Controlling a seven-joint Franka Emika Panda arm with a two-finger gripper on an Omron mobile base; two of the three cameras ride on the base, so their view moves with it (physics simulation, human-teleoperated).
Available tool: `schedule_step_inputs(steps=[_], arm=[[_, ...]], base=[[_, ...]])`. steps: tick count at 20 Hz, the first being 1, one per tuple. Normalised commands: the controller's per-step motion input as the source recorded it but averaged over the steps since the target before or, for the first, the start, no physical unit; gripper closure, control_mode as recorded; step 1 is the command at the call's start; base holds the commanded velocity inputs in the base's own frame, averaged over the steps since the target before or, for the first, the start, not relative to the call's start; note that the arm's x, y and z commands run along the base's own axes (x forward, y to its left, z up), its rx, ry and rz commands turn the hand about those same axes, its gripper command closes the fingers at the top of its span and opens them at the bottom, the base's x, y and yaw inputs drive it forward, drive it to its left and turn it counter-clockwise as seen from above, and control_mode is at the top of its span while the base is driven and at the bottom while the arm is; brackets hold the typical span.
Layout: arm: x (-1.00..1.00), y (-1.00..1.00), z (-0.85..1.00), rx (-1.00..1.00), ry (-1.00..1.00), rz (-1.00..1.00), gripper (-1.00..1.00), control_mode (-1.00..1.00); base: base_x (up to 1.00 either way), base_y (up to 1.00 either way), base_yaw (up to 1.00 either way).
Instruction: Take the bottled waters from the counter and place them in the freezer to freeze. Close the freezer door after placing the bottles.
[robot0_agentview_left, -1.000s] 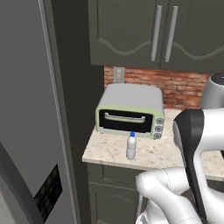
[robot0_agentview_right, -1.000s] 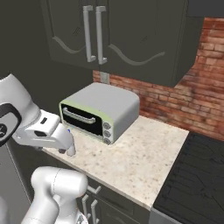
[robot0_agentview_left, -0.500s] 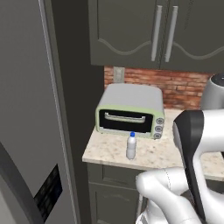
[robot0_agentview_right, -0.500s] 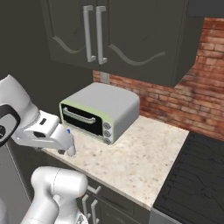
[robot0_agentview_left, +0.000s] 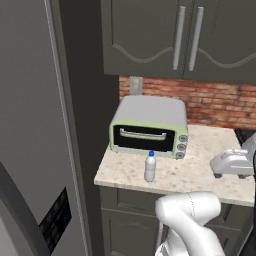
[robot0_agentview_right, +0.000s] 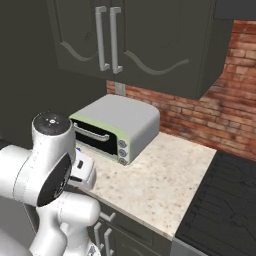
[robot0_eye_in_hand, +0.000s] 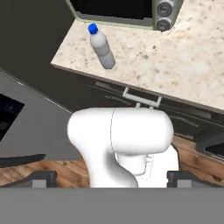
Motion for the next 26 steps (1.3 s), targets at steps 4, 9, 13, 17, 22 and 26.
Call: schedule_step_inputs(steps=[4, 9, 13, 17, 22, 26], arm=[[0.53, 0.29, -0.04, 0.06, -0.14, 0.15, -1.00, -1.00], [0.45, 0.40, -0.13, 0.00, -0.24, 0.11, -1.00, -1.00], [0.27, 0.00, -0.44, 0.00, -0.37, 0.09, -1.00, -1.00], [0.42, -0.20, -0.62, 0.12, -0.45, 0.23, -1.00, -1.00], [0.54, -0.07, -0.64, 0.04, -0.23, 0.28, -1.00, -1.00], [0.19, -0.01, -0.73, 0.00, -0.22, 0.24, -1.00, -1.00]], base=[[0.00, 0.00, 0.00], [0.00, 0.00, 0.00], [0.00, 0.00, 0.00], [0.00, 0.00, 0.00], [0.00, 0.00, 0.00], [0.00, 0.00, 0.00]])
